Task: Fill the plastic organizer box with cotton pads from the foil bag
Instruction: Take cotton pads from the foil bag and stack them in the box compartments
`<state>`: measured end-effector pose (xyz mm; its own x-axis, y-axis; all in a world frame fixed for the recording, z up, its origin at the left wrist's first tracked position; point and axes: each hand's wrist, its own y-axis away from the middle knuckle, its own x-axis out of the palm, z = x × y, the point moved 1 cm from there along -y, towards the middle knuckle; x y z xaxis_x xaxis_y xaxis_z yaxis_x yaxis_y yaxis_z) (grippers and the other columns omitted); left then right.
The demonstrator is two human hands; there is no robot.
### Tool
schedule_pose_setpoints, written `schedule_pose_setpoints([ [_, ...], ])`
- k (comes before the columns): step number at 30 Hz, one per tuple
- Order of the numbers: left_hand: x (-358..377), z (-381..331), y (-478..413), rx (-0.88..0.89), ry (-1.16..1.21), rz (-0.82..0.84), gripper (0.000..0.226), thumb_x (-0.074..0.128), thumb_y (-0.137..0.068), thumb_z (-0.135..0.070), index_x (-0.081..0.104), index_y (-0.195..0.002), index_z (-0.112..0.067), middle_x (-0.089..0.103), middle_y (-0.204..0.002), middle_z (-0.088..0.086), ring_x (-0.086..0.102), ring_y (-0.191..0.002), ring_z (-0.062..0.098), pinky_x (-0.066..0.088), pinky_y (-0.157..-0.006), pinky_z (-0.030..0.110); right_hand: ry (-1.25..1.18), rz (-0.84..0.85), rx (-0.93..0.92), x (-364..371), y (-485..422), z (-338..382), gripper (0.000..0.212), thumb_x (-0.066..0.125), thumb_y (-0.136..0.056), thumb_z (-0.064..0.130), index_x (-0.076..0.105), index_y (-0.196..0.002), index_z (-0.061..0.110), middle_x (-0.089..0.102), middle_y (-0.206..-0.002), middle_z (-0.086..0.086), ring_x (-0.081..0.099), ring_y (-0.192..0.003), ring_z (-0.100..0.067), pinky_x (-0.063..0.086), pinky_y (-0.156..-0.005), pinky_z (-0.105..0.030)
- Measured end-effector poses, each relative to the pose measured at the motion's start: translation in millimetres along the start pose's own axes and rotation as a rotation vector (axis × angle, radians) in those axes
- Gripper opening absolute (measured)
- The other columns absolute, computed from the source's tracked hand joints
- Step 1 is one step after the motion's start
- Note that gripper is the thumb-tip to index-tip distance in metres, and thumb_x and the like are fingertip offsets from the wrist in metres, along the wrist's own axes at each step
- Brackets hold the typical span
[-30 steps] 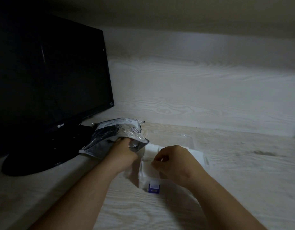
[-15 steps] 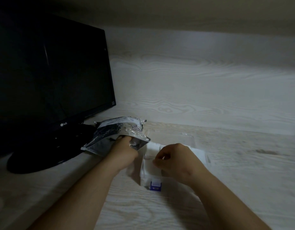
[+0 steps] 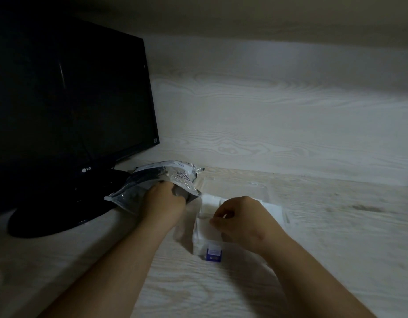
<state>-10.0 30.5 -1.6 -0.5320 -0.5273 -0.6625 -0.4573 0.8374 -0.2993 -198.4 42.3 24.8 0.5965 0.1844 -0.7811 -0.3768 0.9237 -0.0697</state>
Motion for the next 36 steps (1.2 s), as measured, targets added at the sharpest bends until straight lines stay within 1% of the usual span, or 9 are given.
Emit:
schedule_pose_setpoints([
  [5,-6,-2,3,-0.118,0.241,-0.09,0.024,0.061,-0.081,-0.017,0.063,-0.062,-0.004,0.062,-0.057,0.01,0.063,-0.066,0.033,0.051,-0.061,0.037,-0.003,0.008,-0.001,0,1,0,0.01,0.064,-0.085,0.029,0.072,-0.082,0.024,0.073,-0.073,0.001,0.07,-0.061,-0.008,0.06,-0.068,-0.031],
  [9,1,7,-2,-0.211,0.5,-0.015,0.015,0.062,-0.065,-0.03,0.073,-0.073,-0.024,0.071,-0.065,0.004,0.07,-0.072,0.03,0.058,-0.071,0.056,-0.056,-0.03,-0.066,0,2,3,0.007,0.068,-0.086,0.031,0.072,-0.087,0.025,0.067,-0.078,0.009,0.069,-0.061,-0.011,0.059,-0.07,-0.03],
  [14,-5,-3,3,-0.256,0.574,0.004,0.012,0.062,-0.079,-0.011,0.071,-0.073,-0.006,0.071,-0.074,0.018,0.067,-0.067,0.032,0.055,-0.061,0.04,0.097,-0.05,-0.328,4,-2,9,0.034,0.064,-0.089,0.028,0.063,-0.123,0.031,0.055,-0.128,0.013,0.052,-0.117,-0.009,0.035,-0.093,-0.011],
  [16,-5,-5,3,-0.293,0.624,0.007,0.011,0.06,-0.082,-0.004,0.07,-0.082,-0.001,0.071,-0.08,0.02,0.066,-0.067,0.028,0.052,-0.058,0.031,0.185,0.001,-0.379,6,-4,11,0.04,0.056,-0.094,0.026,0.056,-0.134,0.031,0.047,-0.145,0.011,0.041,-0.131,-0.01,0.025,-0.103,-0.014],
  [19,-6,-7,6,-0.291,0.677,-0.019,0.006,0.064,-0.082,0.0,0.069,-0.084,0.003,0.07,-0.08,0.019,0.066,-0.068,0.025,0.055,-0.052,0.025,0.265,0.014,-0.384,9,-9,13,0.039,0.046,-0.098,0.03,0.054,-0.135,0.032,0.044,-0.149,0.01,0.039,-0.135,-0.014,0.029,-0.111,-0.028],
  [23,-6,-9,5,-0.305,0.689,-0.03,0.014,0.063,-0.08,0.011,0.061,-0.073,-0.001,0.065,-0.079,0.018,0.067,-0.075,0.03,0.06,-0.069,0.039,0.393,0.009,-0.328,14,-18,13,0.044,0.04,-0.099,0.037,0.044,-0.143,0.034,0.036,-0.154,0.007,0.034,-0.14,-0.019,0.029,-0.113,-0.037],
  [28,-8,-14,9,-0.285,0.662,-0.044,0.025,0.051,-0.081,0.014,0.052,-0.069,-0.007,0.055,-0.075,0.011,0.058,-0.071,0.024,0.058,-0.065,0.038,0.441,0.027,-0.273,18,-22,10,0.048,0.038,-0.099,0.04,0.037,-0.147,0.033,0.032,-0.157,0.007,0.032,-0.141,-0.022,0.028,-0.112,-0.036],
  [31,-6,-11,7,-0.276,0.669,-0.082,0.021,0.05,-0.077,0.009,0.053,-0.066,-0.009,0.056,-0.066,0.011,0.056,-0.066,0.024,0.057,-0.067,0.047,0.394,0.025,-0.267,17,-22,8,0.045,0.039,-0.099,0.037,0.042,-0.144,0.031,0.037,-0.153,0.006,0.039,-0.136,-0.025,0.032,-0.11,-0.039],
  [36,-10,-13,9,-0.32,0.722,-0.048,0.013,0.056,-0.069,0.004,0.053,-0.065,-0.008,0.052,-0.06,0.01,0.045,-0.056,0.021,0.037,-0.053,0.022,0.349,0.018,-0.268,17,-22,7,0.043,0.042,-0.098,0.034,0.047,-0.14,0.031,0.046,-0.146,0.004,0.046,-0.13,-0.027,0.037,-0.107,-0.041],
])
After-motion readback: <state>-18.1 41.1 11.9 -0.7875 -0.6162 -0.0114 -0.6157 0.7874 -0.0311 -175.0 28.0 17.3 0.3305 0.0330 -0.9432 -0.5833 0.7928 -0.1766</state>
